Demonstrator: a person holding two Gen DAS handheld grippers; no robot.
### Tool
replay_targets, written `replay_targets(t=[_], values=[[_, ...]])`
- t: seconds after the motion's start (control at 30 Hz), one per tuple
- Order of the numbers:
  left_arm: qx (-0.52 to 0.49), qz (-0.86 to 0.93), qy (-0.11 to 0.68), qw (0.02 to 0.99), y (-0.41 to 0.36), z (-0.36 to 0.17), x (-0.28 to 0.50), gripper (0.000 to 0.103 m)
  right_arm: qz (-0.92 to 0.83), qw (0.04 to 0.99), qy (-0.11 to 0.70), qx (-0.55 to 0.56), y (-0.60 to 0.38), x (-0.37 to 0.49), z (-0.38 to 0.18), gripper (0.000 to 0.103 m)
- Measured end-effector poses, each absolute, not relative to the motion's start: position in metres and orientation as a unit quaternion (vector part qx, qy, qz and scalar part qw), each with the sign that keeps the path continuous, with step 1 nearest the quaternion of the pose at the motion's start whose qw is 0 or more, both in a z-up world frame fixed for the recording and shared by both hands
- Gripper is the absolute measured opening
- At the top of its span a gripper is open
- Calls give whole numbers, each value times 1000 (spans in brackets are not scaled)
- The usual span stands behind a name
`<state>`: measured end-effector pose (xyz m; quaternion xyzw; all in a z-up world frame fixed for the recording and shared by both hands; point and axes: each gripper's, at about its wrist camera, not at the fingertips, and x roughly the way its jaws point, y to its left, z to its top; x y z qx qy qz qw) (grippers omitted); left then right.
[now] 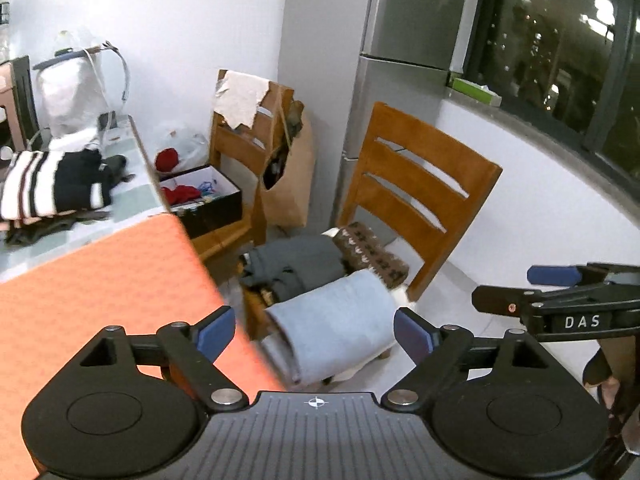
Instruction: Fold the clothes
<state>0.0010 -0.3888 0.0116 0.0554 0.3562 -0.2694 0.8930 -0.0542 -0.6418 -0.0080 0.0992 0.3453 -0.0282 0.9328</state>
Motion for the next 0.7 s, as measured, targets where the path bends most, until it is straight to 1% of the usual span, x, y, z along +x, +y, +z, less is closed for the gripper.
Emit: replay_targets(t=[0.17, 0.47, 0.5, 0.57, 0.6, 0.63, 0.7], values=[[66, -252, 361, 895, -333, 18, 0, 88, -10, 937, 342, 76, -565, -61, 6, 103], [52, -203, 378, 902, -228, 23, 6, 89, 27, 940, 334, 64, -437, -65, 31, 103], [54, -200, 375, 903, -219, 23, 5, 90, 29, 940, 333, 64, -425, -65, 32, 103], [59, -193, 371, 907, -202, 25, 4, 95, 36, 940, 332, 63, -401, -66, 34, 103], [60, -189, 367, 909, -193, 27, 3, 100, 40, 941, 332, 62, -390, -67, 35, 103], [62, -184, 363, 911, -183, 28, 2, 102, 44, 941, 331, 60, -378, -67, 35, 103], [66, -173, 355, 916, -165, 32, -1, 103, 51, 941, 329, 56, -358, -66, 37, 103]])
